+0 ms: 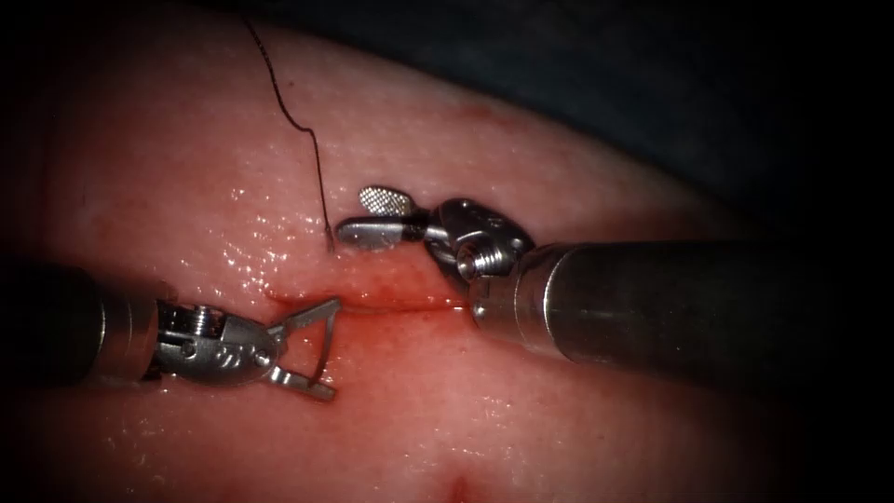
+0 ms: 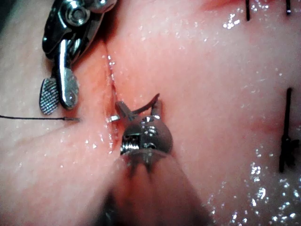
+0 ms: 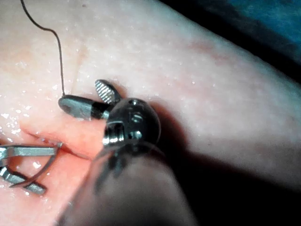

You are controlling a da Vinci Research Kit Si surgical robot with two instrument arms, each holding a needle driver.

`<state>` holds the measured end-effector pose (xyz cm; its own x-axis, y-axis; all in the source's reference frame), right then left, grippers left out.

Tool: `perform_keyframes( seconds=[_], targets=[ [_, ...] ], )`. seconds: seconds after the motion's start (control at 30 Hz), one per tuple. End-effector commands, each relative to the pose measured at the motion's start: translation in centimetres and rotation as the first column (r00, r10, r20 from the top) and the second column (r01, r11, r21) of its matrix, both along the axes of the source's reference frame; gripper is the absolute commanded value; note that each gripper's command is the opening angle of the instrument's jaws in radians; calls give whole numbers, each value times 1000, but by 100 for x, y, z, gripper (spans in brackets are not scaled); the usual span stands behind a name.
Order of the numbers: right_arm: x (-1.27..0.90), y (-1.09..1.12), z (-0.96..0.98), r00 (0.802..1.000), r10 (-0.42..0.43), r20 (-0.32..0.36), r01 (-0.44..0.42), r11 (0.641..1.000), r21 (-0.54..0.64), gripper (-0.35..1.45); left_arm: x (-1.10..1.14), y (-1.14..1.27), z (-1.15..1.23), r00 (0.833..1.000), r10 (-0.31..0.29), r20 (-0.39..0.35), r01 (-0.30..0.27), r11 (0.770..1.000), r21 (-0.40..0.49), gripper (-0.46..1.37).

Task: Wound Closure
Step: Grasp the needle and pull it through the tissue with the left hand.

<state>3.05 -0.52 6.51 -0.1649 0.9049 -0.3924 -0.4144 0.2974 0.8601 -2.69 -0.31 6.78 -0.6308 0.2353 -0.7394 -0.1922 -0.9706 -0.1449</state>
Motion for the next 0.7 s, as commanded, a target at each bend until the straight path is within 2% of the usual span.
perform_keyframes(
  seconds=[0.03, 0.13, 0.17, 0.2, 0.37, 0.47, 0.53, 0.7],
  targets=[
    [0, 0, 0, 1000, 0, -1, 0, 1000, 0, 99, 0, 1, 0, 999, -46, 15, 44, 995, 85, -35],
    [0, 0, 0, 1000, 1, -1, -1, 1000, 0, 97, -1, 4, -3, 992, -119, 33, 107, 963, 249, -35],
    [0, 0, 0, 1000, 1, -1, -1, 1000, 0, 97, -1, 4, -3, 992, -122, 38, 108, 957, 270, -35],
    [0, 0, 0, 1000, 1, -1, -1, 1000, 0, 95, 0, 6, -5, 990, -128, 49, 106, 942, 319, -35],
    [0, 0, 0, 1000, 1, -1, -1, 1000, 0, 94, 2, 10, -8, 979, -184, 85, 133, 900, 414, -35],
    [0, 0, 0, 1000, 1, -1, -1, 1000, 0, 93, 8, 13, -9, 960, -253, 118, 165, 854, 493, -35],
    [0, -1, 0, 1000, 1, -1, -1, 1000, 0, 92, 11, 13, -8, 944, -304, 129, 187, 814, 550, -35],
    [0, -1, 0, 1000, 1, -1, -1, 1000, 0, 90, 14, 11, -8, 921, -371, 119, 218, 745, 630, -35]
  ],
)
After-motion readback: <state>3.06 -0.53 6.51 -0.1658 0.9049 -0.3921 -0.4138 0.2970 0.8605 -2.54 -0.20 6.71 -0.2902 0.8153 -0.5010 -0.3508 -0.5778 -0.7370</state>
